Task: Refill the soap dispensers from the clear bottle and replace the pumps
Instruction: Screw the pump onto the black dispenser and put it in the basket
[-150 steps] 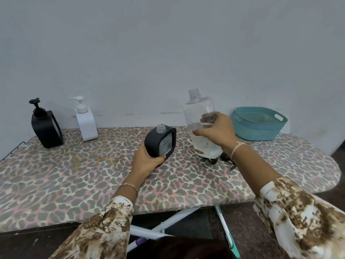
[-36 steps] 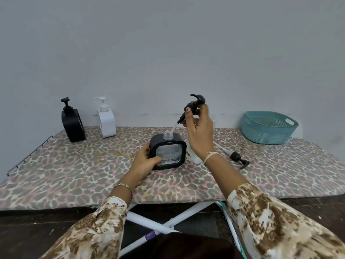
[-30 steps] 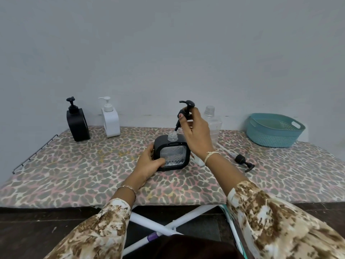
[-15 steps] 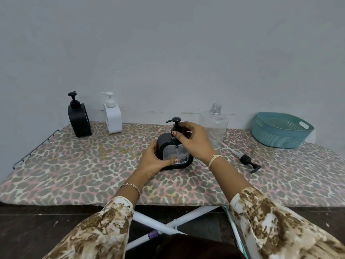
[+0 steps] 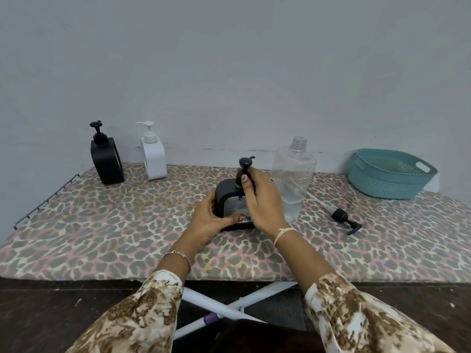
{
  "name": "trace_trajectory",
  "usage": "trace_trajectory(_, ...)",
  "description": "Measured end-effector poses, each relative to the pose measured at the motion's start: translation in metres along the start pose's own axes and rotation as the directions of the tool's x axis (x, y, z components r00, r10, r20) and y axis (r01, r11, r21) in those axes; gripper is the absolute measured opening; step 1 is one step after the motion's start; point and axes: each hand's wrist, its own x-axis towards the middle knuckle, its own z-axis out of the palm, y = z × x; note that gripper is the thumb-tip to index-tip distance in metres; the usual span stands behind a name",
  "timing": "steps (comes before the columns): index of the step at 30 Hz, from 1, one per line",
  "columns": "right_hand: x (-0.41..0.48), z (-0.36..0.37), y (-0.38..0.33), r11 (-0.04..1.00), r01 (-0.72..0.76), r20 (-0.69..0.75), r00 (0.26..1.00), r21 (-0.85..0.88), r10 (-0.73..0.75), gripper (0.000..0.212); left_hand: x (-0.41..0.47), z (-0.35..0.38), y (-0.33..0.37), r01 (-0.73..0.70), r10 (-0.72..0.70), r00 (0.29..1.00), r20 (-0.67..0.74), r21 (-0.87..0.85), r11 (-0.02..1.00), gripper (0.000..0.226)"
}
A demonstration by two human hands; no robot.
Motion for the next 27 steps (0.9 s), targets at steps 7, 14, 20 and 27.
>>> trace_trajectory(7, 0.0059, 0.0050, -0.0004, 0.954, -0.225, -0.138, 0.957, 0.198, 0.255, 0.034, 0.0002, 0.0002, 0.0000, 0.000, 0.000, 1.000, -0.003, -0.001, 1.000, 0.075)
trace_trajectory(14, -0.0009, -0.0009, -0.0070, 0.967, -0.144, -0.031, 0.988, 0.209, 0.154, 0.025, 0.0000, 0.0006, 0.0004, 0.004, -0.004, 1.000, -0.005, -0.008, 1.000, 0.074)
trace_trajectory(20, 0.0024, 0.0053, -0.0033, 0.954, -0.197, -0.079, 0.972, 0.224, 0.219, 0.020, -0.0008, 0.0014, 0.0010, 0.004, -0.004, 1.000, -0.008, -0.012, 1.000, 0.072)
trace_trajectory(27, -0.0014, 0.0052, -0.0071, 0.975, -0.135, -0.044, 0.989, 0.179, 0.145, 0.027, 0.0006, 0.0012, -0.0009, 0.001, -0.001, 1.000, -0.009, -0.008, 1.000, 0.072)
